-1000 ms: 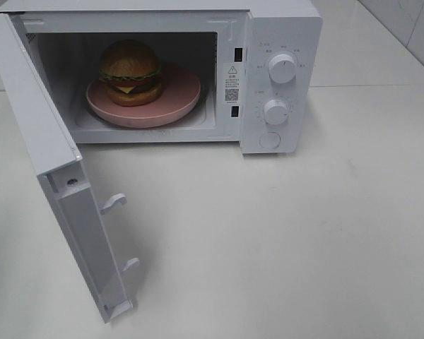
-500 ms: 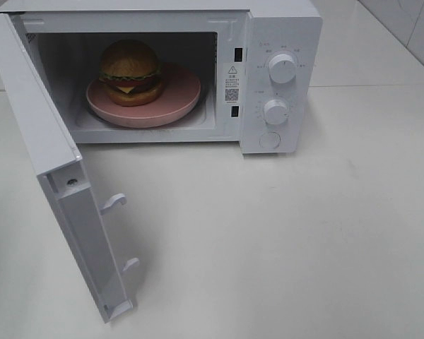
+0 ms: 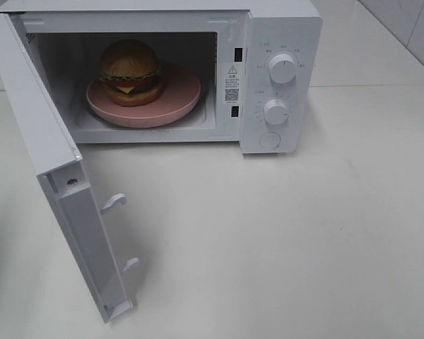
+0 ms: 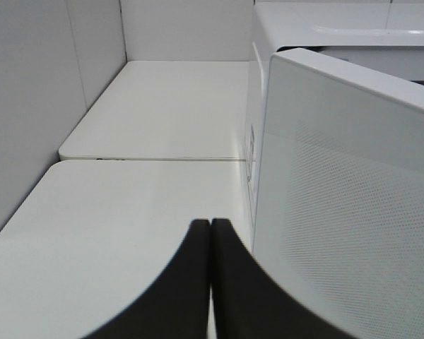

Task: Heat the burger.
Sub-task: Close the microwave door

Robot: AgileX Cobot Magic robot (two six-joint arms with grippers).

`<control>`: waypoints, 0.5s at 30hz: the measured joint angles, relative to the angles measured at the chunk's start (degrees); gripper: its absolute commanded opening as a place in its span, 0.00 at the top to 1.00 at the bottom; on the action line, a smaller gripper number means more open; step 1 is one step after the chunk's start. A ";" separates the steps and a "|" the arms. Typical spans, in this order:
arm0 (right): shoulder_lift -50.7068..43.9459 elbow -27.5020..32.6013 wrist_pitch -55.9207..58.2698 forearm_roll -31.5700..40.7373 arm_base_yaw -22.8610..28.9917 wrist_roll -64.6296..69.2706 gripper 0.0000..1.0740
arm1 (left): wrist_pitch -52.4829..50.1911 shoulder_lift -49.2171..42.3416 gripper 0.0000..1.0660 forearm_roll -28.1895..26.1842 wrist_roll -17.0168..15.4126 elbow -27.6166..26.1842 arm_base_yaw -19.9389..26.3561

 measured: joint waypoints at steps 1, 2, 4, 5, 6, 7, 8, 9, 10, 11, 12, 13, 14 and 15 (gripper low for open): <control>0.00 0.00 0.00 0.00 0.00 0.00 0.29 | -1.26 0.92 1.00 1.43 -1.09 0.00 0.00; 0.00 0.00 0.00 0.00 0.00 0.00 0.29 | -1.26 0.92 1.00 1.43 -1.09 0.00 0.00; 0.00 0.00 0.00 0.00 0.00 0.00 0.29 | -5.04 3.90 1.00 5.56 -4.13 0.00 0.00; 0.00 0.00 0.00 0.00 0.00 0.00 0.29 | -5.04 3.90 1.00 5.56 -4.13 0.00 0.00; 0.00 0.00 0.00 0.00 0.00 0.00 0.29 | -8.37 6.19 1.00 8.88 -6.02 0.00 0.00; 0.00 0.00 0.00 0.00 0.00 0.00 0.29 | -8.37 6.19 1.00 8.88 -6.02 0.00 0.00; 0.00 0.00 0.00 0.00 0.00 0.00 0.29 | -11.92 8.71 1.00 12.09 -7.79 0.00 0.00; 0.00 0.00 0.00 0.00 0.00 0.00 0.29 | -14.04 10.20 1.00 13.81 -8.65 0.00 0.00; 0.00 0.00 0.00 0.00 0.00 0.00 0.29 | -14.04 10.20 1.00 13.81 -8.65 0.00 0.00; 0.00 0.00 0.00 0.00 0.00 0.00 0.29 | -17.88 13.46 1.00 16.67 -10.31 0.00 0.00; 0.00 0.00 0.00 0.00 0.00 0.00 0.29 | -19.94 14.78 1.00 17.88 -10.89 0.00 0.00; 0.00 0.00 0.00 0.00 0.00 0.00 0.29 | -19.94 14.78 1.00 17.88 -10.89 0.00 0.00; 0.00 0.00 0.00 0.00 0.00 0.00 0.29 | -23.78 18.22 1.00 20.40 -11.52 0.00 0.00; 0.00 0.00 0.00 0.00 0.00 0.00 0.29 | -23.78 18.22 1.00 20.40 -11.52 0.00 0.00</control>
